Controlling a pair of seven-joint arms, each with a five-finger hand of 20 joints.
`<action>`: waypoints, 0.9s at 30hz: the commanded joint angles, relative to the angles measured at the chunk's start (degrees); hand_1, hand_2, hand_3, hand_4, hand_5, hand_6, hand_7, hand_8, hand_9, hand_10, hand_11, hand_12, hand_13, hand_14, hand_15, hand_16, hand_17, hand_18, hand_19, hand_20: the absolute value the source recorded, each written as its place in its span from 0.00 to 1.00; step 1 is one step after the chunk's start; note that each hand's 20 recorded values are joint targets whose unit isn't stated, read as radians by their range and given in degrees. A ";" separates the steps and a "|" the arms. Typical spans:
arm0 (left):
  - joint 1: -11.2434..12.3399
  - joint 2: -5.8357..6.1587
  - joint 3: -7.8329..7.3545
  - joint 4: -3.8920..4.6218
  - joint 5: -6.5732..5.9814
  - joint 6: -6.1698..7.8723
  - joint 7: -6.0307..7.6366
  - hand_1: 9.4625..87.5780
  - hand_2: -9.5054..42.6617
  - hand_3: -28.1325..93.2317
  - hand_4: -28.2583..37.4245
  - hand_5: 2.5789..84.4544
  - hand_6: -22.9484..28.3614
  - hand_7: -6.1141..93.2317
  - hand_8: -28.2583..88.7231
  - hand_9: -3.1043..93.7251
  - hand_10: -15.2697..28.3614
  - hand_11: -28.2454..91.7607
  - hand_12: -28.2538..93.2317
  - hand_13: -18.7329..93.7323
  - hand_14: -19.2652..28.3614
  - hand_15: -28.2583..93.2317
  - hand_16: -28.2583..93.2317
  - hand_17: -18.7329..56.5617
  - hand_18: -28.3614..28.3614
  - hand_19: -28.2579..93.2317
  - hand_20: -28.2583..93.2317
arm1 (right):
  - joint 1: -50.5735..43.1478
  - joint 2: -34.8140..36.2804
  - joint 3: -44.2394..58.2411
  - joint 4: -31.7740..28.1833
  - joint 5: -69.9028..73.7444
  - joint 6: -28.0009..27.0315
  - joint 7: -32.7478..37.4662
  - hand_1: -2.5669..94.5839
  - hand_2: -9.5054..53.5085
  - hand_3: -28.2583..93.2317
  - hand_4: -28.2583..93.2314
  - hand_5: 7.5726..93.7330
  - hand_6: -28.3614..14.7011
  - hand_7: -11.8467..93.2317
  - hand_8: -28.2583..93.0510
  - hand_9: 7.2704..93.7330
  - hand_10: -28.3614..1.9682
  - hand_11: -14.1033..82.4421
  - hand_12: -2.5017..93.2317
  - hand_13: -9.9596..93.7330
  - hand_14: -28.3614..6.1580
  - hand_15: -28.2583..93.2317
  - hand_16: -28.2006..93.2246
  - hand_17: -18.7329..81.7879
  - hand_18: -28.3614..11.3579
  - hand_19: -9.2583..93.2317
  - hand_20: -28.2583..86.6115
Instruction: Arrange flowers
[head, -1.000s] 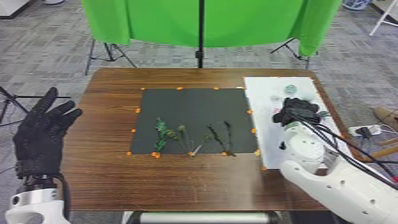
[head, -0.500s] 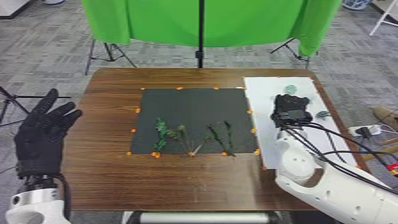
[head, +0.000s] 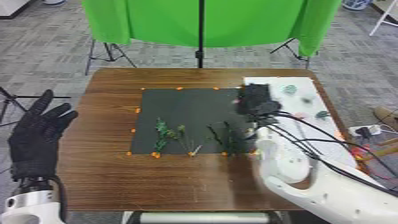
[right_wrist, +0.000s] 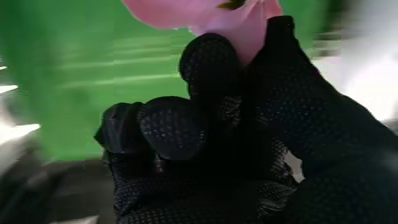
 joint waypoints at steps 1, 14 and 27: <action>-1.43 0.87 -1.04 -0.33 0.73 0.60 -1.69 0.14 0.36 0.85 0.00 0.39 0.59 0.16 0.18 0.38 0.79 0.48 0.35 0.37 0.92 0.69 0.18 0.12 0.87 0.60 0.48 | 3.55 -27.95 -0.34 8.00 -2.99 -7.13 -13.56 0.59 0.00 0.82 0.00 0.95 0.66 0.27 0.27 0.81 0.61 0.66 0.39 0.76 0.55 0.93 0.39 0.51 0.15 1.00 0.71; -9.34 4.46 2.94 2.23 -3.20 -1.44 0.71 0.14 0.36 0.85 0.00 0.39 0.60 0.16 0.18 0.38 0.79 0.48 0.35 0.37 0.92 0.70 0.18 0.13 0.87 0.60 0.49 | 12.12 -31.05 -15.18 16.41 -2.87 -9.26 -12.44 0.58 0.00 0.79 0.00 0.93 0.73 0.28 0.24 0.79 0.63 0.71 0.35 0.74 0.54 0.94 0.38 0.49 0.16 1.00 0.68; -9.53 5.40 3.82 2.74 -4.31 -2.19 1.81 0.15 0.36 0.85 0.00 0.40 0.60 0.16 0.18 0.38 0.79 0.48 0.35 0.37 0.92 0.70 0.18 0.13 0.87 0.60 0.49 | 5.28 -32.31 -6.86 17.04 -10.08 -17.79 -18.71 0.52 0.00 0.75 0.00 0.84 0.75 0.25 0.21 0.72 0.57 0.77 0.29 0.69 0.50 0.95 0.37 0.44 0.16 1.00 0.67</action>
